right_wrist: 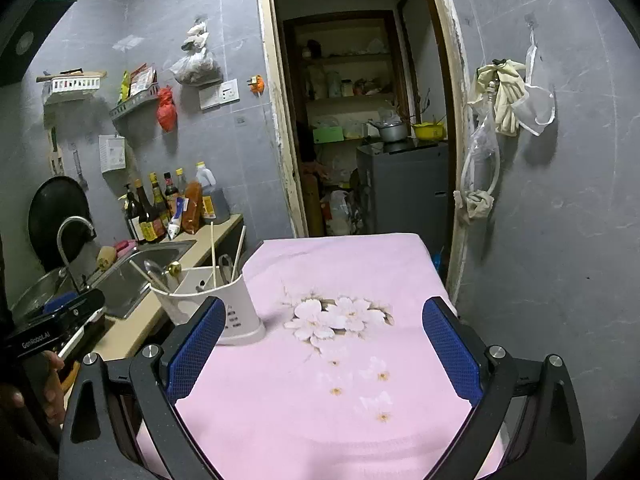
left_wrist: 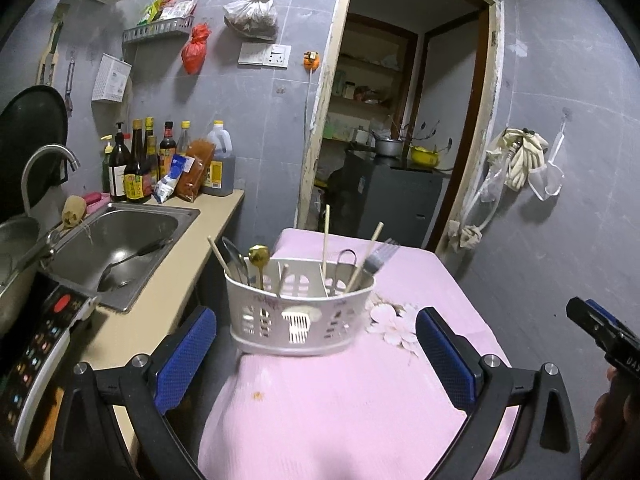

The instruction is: Organize utensils

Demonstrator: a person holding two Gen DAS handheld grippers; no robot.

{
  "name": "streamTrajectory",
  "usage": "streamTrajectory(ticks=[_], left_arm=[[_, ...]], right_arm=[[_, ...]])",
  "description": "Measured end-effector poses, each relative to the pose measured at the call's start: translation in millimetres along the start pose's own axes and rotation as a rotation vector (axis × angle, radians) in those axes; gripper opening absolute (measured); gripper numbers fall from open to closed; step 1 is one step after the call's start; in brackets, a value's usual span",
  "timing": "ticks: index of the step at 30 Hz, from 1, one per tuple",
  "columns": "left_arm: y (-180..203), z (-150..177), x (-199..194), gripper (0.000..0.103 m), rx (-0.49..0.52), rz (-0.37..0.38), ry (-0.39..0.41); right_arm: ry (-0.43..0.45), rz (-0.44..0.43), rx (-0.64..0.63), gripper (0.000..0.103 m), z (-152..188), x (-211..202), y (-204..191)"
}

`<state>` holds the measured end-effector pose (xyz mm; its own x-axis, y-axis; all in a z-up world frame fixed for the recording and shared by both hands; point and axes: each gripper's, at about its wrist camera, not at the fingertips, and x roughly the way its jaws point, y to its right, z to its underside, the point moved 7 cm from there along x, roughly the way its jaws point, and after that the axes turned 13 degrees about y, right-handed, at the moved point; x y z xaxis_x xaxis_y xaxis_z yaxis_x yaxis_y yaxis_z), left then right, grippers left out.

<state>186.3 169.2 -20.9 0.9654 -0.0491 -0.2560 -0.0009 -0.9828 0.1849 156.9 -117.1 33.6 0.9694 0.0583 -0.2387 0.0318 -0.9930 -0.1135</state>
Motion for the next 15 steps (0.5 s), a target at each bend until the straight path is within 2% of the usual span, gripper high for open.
streamTrajectory(ticks=[8, 15], left_arm=[[11.3, 9.9, -35.0, 0.101, 0.009, -0.016, 0.001], [14.1, 12.7, -48.7, 0.101, 0.011, -0.025, 0.004]], right_arm=[[-0.016, -0.020, -0.004, 0.097, 7.0, -26.0, 9.2], [-0.013, -0.033, -0.011, 0.097, 9.0, -39.2, 14.6]])
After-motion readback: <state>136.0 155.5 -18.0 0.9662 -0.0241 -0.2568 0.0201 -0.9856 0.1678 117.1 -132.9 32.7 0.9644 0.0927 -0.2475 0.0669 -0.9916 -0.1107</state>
